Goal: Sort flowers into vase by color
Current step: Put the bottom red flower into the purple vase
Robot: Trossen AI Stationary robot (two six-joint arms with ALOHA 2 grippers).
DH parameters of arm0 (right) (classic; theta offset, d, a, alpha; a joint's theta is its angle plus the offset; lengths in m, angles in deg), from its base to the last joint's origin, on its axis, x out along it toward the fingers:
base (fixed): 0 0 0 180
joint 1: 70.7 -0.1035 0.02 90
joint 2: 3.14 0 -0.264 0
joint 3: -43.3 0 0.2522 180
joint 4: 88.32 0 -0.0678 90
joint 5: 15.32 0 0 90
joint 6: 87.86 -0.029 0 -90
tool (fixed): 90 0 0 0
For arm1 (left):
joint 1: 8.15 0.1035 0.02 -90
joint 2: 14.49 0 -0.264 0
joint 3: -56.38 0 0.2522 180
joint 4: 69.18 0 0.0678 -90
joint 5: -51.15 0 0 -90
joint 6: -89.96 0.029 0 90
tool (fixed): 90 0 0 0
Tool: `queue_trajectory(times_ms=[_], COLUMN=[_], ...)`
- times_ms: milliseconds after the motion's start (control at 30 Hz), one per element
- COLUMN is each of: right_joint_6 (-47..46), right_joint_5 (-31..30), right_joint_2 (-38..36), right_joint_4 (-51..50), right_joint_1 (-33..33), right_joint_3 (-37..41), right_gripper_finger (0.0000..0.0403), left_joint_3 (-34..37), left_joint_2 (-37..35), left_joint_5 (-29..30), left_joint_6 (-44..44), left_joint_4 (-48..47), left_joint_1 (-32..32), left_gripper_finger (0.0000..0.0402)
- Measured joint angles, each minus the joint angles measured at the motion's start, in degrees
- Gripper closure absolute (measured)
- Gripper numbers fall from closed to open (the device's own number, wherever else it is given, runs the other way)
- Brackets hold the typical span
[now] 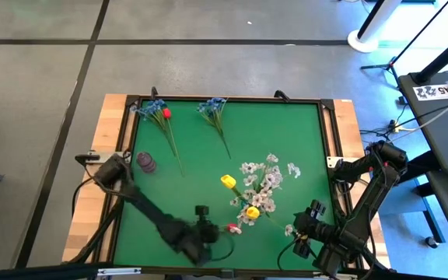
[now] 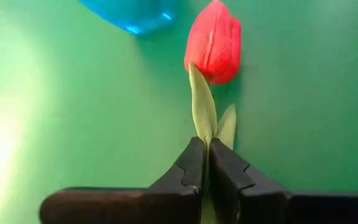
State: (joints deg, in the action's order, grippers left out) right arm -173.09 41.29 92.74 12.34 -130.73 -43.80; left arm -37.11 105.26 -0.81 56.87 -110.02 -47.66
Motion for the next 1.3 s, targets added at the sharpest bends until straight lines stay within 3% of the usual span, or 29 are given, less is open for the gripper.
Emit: queue_trajectory(times_ms=[133, 367, 400, 500, 667, 933, 1300], right_joint_6=[0.02, 1.32, 1.43, 1.51, 1.77, 2.20, 2.71], right_joint_5=[-0.01, -1.04, -1.51, -2.78, -3.17, -3.87, -7.31], right_joint_2=[0.00, 0.00, 0.00, 0.00, 0.00, 0.00, 0.00], right_joint_4=[0.36, 0.39, 0.38, -0.04, -0.30, 1.08, 3.24], right_joint_1=[0.00, 0.00, 0.00, 0.00, 0.02, -0.33, -0.33], right_joint_3=[0.00, 0.00, 0.00, 0.00, 0.00, 0.00, 0.00], right_gripper_finger=[0.0141, 0.0141, 0.0141, 0.0141, 0.0141, 0.0141, 0.0141], left_joint_3=[0.07, 5.63, 6.80, 8.96, 12.07, 12.20, 12.20], left_joint_2=[-6.84, -19.23, -20.70, -25.24, -32.34, -50.45, -71.25], left_joint_5=[16.32, 49.86, 51.35, 51.59, 51.83, 52.07, 52.05], left_joint_6=[-9.92, -38.16, -40.66, -42.25, -38.93, -41.82, -44.80], left_joint_4=[-12.00, -31.95, -34.07, -38.22, -43.39, -58.20, -59.45], left_joint_1=[-6.47, -17.59, -18.28, -16.51, -8.42, 2.15, 7.52], left_gripper_finger=[0.0397, 0.0398, 0.0398, 0.0398, 0.0398, 0.0398, 0.0398])
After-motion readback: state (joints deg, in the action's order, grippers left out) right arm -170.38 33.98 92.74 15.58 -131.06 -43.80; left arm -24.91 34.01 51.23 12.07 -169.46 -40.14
